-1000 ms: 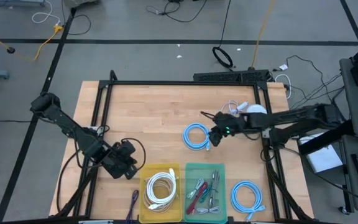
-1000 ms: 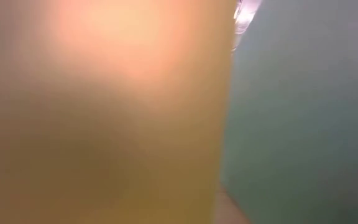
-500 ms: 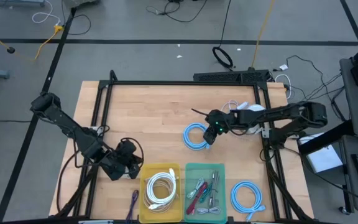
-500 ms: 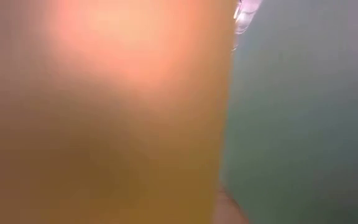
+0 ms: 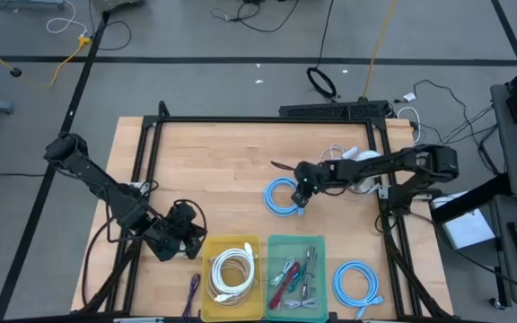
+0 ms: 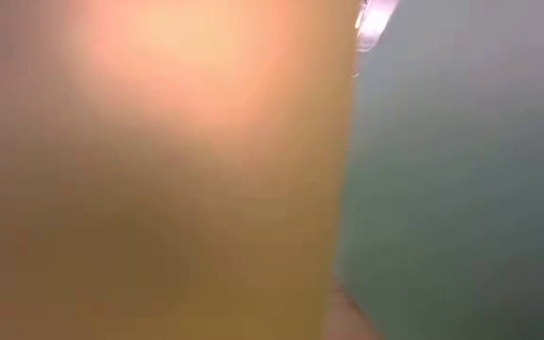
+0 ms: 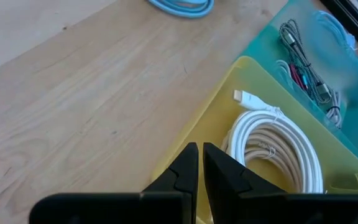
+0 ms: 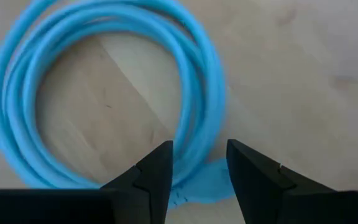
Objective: Pick & Place USB Port
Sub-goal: Put the top large blue charger into the yellow bin
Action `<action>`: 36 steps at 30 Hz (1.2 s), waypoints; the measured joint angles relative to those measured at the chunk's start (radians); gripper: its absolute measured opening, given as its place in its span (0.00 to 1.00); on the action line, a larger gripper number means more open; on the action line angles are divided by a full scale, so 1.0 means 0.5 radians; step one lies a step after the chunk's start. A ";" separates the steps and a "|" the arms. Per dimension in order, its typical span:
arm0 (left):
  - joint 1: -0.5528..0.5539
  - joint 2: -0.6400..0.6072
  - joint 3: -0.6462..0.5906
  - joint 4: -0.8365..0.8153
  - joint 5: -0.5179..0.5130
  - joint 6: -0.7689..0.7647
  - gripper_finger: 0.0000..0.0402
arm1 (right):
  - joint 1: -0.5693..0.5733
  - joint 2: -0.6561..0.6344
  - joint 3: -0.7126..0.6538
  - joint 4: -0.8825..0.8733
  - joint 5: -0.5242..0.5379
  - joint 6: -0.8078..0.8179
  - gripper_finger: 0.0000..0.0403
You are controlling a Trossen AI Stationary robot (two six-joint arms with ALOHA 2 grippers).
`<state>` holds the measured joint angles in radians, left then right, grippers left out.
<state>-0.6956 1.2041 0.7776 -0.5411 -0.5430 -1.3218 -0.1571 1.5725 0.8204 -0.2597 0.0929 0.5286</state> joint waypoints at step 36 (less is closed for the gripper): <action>-0.008 0.101 0.001 -0.287 0.035 -0.427 0.06 | 0.141 -0.199 0.447 1.016 -0.135 0.700 0.02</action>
<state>-0.6995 1.2546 0.7780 -0.6844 -0.5257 -1.5350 -0.0868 1.4731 1.0440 0.2482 0.0253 0.8786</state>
